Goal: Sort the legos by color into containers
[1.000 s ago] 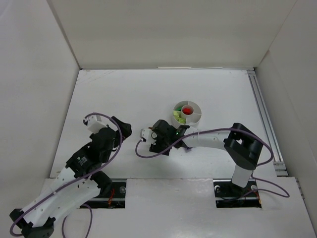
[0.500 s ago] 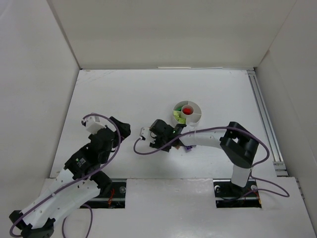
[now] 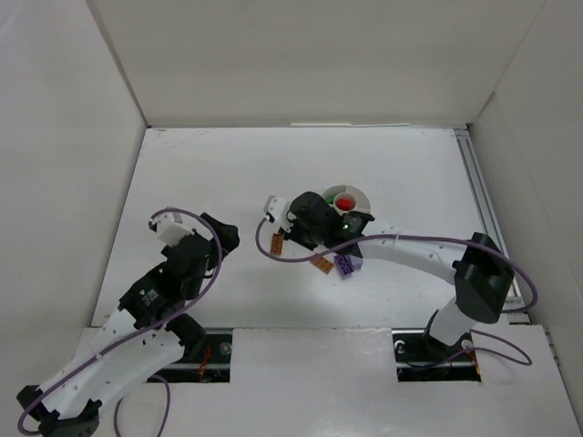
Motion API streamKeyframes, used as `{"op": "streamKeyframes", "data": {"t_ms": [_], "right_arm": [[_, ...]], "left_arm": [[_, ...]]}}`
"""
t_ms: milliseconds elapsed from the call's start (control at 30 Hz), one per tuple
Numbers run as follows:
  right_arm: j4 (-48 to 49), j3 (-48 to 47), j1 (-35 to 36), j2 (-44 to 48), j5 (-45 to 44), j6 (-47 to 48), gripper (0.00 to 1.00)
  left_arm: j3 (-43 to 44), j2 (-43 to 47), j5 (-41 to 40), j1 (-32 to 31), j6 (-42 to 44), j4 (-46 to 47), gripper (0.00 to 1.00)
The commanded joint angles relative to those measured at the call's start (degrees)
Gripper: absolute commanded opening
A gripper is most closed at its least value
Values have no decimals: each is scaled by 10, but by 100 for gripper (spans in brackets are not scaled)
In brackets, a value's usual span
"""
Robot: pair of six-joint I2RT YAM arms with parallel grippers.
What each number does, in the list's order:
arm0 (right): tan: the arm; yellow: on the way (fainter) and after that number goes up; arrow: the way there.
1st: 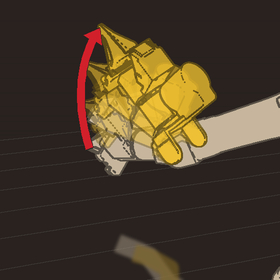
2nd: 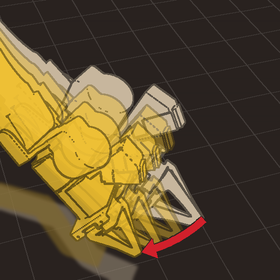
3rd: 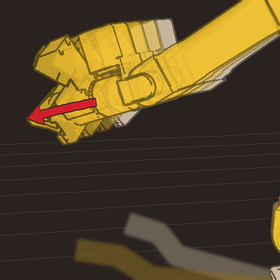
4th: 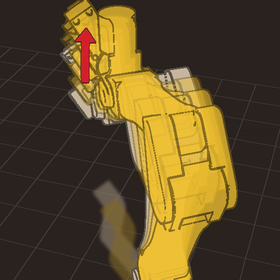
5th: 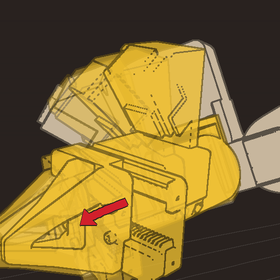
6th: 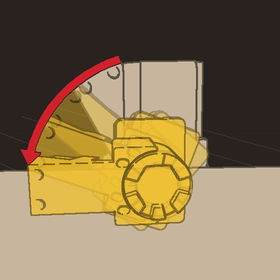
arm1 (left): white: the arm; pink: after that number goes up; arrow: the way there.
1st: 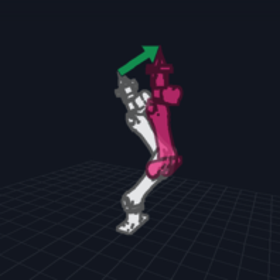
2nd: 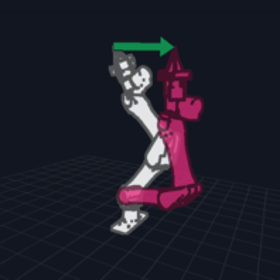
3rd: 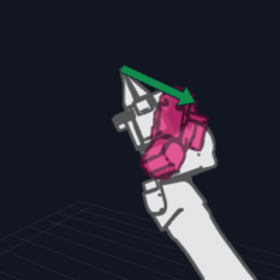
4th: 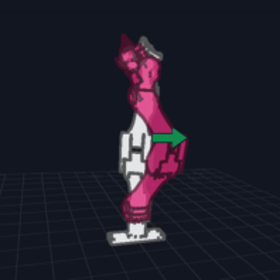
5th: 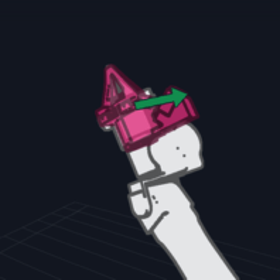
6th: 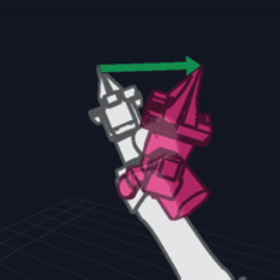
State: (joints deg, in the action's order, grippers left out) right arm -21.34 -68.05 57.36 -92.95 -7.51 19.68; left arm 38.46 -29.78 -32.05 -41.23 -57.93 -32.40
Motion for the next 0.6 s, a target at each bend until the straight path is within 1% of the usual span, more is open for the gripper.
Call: {"op": "streamKeyframes", "data": {"t_ms": [0, 33, 133, 167, 267, 300, 400, 433, 533, 567], "right_arm": [[38, -47, -45, 18, -15, -9, 25], [38, -55, -71, 18, -15, -9, 25], [43, -99, -122, 13, -7, -2, 25], [43, -107, -133, 13, -7, -2, 25], [43, -136, -164, -15, -22, -8, 25], [38, -141, -164, -31, -30, -2, 25], [38, -153, -180, -50, -37, -2, 25], [38, -160, -186, -63, -37, 4, 25], [31, -165, -193, -78, -46, -2, 25], [25, -165, -193, -78, -46, -2, 25]], "left_arm": [[30, -17, -22, 1, 7, 26, 100], [30, -22, -22, 1, 7, 36, 100], [43, -62, -16, 1, 29, 68, 100], [43, -63, -16, 1, 29, 68, 100], [69, -111, -21, 6, 50, 81, 100], [82, -135, -21, 6, 58, 81, 100], [99, -169, -6, 18, 94, 109, 100], [106, -189, 1, 25, 101, 117, 100], [106, -223, 66, 77, 129, 140, 100], [106, -229, 108, 107, 138, 146, 100]]}}
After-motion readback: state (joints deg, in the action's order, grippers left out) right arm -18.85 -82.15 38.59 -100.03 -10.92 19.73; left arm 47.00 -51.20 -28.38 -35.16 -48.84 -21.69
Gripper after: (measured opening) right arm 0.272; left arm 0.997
